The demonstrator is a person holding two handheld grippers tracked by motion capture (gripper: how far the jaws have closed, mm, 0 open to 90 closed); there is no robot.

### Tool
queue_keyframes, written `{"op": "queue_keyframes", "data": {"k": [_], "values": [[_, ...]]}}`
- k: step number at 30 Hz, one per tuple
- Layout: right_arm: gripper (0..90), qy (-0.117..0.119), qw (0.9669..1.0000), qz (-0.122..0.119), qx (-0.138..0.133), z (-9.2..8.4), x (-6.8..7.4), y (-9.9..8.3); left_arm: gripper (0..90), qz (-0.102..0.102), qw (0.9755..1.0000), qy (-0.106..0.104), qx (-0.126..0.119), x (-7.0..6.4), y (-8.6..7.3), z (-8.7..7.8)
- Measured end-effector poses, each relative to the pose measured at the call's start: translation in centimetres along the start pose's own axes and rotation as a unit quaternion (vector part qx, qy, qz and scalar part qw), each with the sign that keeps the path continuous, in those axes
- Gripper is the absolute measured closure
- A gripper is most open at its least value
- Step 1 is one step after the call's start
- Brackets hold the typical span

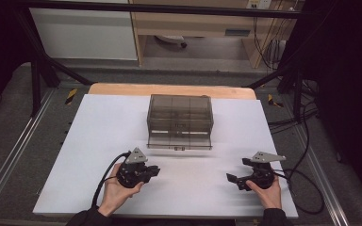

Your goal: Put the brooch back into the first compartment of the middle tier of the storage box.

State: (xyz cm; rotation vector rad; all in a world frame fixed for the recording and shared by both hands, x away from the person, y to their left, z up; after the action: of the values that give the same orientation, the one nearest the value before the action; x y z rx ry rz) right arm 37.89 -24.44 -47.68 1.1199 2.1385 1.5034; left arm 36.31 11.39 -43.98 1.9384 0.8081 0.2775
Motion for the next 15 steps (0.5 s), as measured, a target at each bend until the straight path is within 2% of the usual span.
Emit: {"op": "queue_keyframes", "data": {"k": [15], "values": [[0.5,-0.001,1.0,-0.001,0.001,-0.1,0.0,0.0,82.4,0.005,0.9998,0.006,-0.016,0.6,2.2,-0.4]]}}
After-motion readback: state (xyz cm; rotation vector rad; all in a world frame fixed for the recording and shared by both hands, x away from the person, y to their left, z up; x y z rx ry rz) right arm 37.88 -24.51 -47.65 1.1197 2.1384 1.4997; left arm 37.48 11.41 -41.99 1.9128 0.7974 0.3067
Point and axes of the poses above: each handheld gripper's, and its own axes: z roughly forward along the jaws, y roughly out of its top, x roughly to its left, the point moved 5 cm from there along z, roughly forward along the jaws, and after that the axes turned 11 degrees about -x, right-handed, at the moved point
